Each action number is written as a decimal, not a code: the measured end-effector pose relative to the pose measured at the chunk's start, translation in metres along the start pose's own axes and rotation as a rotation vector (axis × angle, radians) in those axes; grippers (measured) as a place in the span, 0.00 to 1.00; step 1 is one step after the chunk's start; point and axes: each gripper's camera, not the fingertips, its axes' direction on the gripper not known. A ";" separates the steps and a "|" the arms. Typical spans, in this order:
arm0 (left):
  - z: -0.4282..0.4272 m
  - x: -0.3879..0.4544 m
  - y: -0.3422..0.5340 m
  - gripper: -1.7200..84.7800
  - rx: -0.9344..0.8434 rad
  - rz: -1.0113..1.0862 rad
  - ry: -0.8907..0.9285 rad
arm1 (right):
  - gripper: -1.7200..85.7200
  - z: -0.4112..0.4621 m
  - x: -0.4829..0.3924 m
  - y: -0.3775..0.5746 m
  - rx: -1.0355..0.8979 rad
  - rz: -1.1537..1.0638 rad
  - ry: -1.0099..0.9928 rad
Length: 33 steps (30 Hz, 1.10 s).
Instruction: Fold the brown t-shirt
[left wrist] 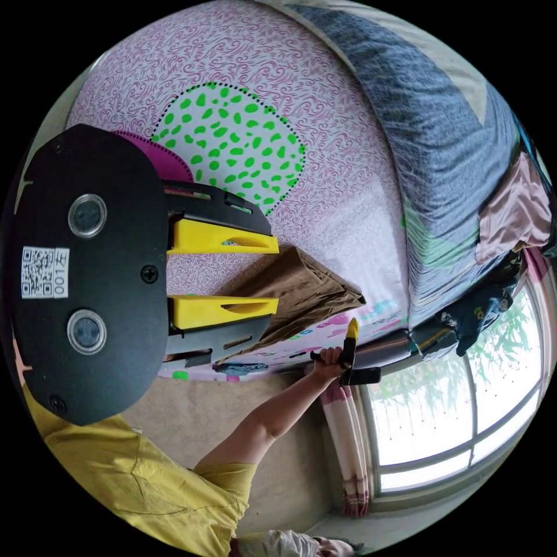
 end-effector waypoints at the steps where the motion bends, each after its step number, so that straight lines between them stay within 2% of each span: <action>1: -0.002 -0.008 0.001 0.10 0.018 -0.025 0.012 | 0.10 0.001 0.004 -0.005 -0.010 0.003 -0.009; 20: 0.003 -0.076 -0.032 0.08 0.140 -0.191 0.167 | 0.10 0.038 0.075 -0.127 -0.186 -0.015 -0.270; 33: 0.028 -0.084 -0.047 0.08 0.122 -0.244 0.251 | 0.09 0.063 0.087 -0.180 -0.287 -0.061 -0.368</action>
